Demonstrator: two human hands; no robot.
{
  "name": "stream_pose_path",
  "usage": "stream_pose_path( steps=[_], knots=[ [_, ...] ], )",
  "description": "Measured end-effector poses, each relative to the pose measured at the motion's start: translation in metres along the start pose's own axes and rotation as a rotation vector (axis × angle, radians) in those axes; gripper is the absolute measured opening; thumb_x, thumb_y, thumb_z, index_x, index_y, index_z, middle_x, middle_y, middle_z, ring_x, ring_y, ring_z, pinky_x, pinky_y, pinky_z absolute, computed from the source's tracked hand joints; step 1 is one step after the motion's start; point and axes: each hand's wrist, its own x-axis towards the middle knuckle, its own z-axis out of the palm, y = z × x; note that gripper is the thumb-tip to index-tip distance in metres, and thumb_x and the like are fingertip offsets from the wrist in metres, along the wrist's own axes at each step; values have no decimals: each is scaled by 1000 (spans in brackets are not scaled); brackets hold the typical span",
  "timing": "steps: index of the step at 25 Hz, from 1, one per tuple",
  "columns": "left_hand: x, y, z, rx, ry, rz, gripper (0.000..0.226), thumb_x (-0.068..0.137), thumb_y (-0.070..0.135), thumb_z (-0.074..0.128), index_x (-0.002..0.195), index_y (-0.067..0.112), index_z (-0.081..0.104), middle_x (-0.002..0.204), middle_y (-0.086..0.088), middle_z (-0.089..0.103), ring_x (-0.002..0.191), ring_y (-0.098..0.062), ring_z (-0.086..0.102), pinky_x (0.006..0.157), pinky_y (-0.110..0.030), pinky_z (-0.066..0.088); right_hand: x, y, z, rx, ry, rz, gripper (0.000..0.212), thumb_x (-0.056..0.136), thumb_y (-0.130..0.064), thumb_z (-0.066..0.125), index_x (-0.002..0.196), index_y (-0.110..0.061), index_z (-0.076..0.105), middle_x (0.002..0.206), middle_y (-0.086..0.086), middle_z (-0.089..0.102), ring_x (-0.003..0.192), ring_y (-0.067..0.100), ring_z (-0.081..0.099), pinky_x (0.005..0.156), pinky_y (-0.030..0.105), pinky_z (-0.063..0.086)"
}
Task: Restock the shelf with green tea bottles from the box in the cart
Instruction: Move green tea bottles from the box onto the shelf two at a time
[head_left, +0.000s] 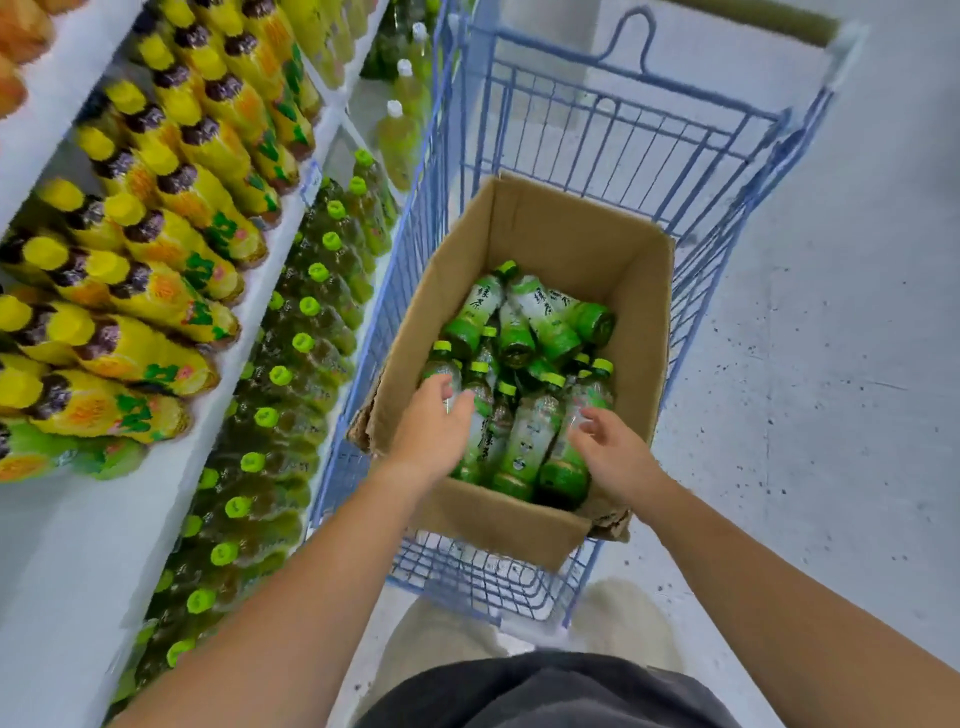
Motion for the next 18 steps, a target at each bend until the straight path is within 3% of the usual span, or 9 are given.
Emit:
stream_pose_path(
  steps=[2, 3, 5, 7, 10, 12, 14, 16, 18],
  knots=[
    [24, -2, -3, 66, -30, -7, 52, 104, 42, 41, 151, 21, 38, 149, 0, 48, 125, -24, 54, 105, -44, 45, 5, 3, 12, -35, 23, 28, 62, 101, -42, 54, 154, -18, 34, 154, 6, 44, 130, 24, 52, 94, 28, 40],
    [34, -4, -4, 104, -45, -22, 52, 104, 42, 39, 151, 20, 39, 149, -2, 48, 121, -28, 57, 103, -47, 47, 7, 3, 16, -70, 29, 40, 64, 101, -41, 54, 156, -16, 31, 157, 7, 41, 125, 24, 56, 91, 27, 42],
    [52, -9, -3, 225, -91, -65, 53, 104, 42, 38, 150, 17, 38, 144, -9, 53, 117, -33, 59, 99, -45, 48, 14, 3, 21, -111, 46, 85, 69, 101, -40, 54, 157, -12, 27, 155, 11, 41, 95, 17, 64, 73, 22, 44],
    [67, -15, 2, 340, -121, -113, 53, 103, 41, 39, 146, 10, 41, 134, -16, 59, 113, -36, 60, 91, -42, 49, 23, 3, 23, -71, 92, 187, 71, 98, -36, 58, 154, -6, 26, 143, 13, 50, 85, 17, 61, 59, 25, 43],
    [83, -24, 12, 400, -147, -236, 51, 101, 41, 45, 134, 2, 49, 127, -17, 62, 103, -35, 64, 77, -37, 48, 36, 5, 30, 28, 144, 389, 64, 96, -26, 59, 143, 0, 25, 117, 15, 55, 76, 16, 53, 52, 28, 38],
    [92, -32, 17, 449, -196, -314, 52, 99, 43, 48, 132, 2, 51, 117, -13, 65, 81, -25, 63, 59, -30, 42, 46, 6, 40, 65, 178, 474, 64, 94, -19, 59, 142, 3, 24, 121, 19, 55, 83, 21, 56, 61, 30, 42],
    [101, -43, 19, 516, -239, -352, 51, 98, 38, 50, 132, 1, 51, 108, -10, 64, 69, -19, 57, 51, -29, 37, 55, 5, 48, 17, 234, 496, 65, 91, -15, 62, 142, 4, 27, 135, 22, 49, 111, 33, 58, 82, 37, 49],
    [110, -50, 22, 553, -240, -363, 47, 97, 31, 54, 132, 0, 51, 104, -10, 64, 70, -17, 61, 48, -28, 38, 63, 6, 54, -49, 249, 513, 59, 90, -16, 65, 137, 4, 35, 138, 22, 47, 121, 37, 54, 97, 43, 50],
    [116, -55, 27, 557, -230, -376, 50, 96, 27, 58, 135, -2, 48, 114, -13, 65, 85, -23, 67, 57, -33, 50, 68, 14, 59, 4, 202, 524, 41, 92, -22, 66, 121, 0, 49, 126, 20, 56, 106, 32, 57, 93, 40, 51]
  ],
)
